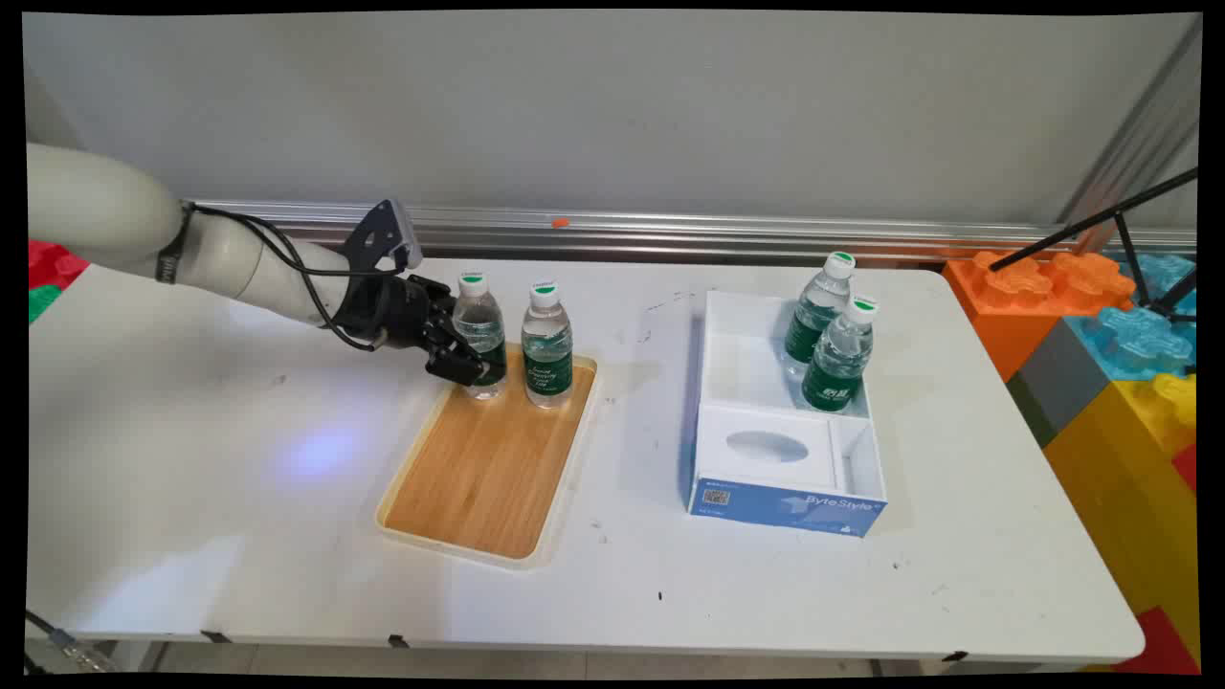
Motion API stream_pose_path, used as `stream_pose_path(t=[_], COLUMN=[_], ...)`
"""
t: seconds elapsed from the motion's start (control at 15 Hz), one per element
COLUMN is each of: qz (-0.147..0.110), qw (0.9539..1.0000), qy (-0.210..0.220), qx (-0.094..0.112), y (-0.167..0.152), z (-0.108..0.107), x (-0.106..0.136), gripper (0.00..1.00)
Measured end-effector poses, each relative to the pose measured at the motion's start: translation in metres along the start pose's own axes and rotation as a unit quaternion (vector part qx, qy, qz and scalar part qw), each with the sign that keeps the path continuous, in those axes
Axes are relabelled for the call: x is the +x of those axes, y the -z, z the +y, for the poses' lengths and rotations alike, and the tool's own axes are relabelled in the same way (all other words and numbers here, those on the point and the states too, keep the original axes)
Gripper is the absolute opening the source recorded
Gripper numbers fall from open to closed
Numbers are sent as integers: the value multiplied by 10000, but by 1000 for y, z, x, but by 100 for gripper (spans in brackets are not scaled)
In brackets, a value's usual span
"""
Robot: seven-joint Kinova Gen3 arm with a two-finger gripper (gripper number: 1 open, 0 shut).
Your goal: Pick up the green bottle from the white box
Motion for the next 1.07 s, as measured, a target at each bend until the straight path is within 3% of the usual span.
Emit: stream_pose_path(t=[0.47, 1.07], qz=[-114, -642], qw=[9999, 9976], qy=[1, 12], qx=[-12, 258], y=[24, 88], z=[10, 26], x=[10, 19], gripper=[100, 100])
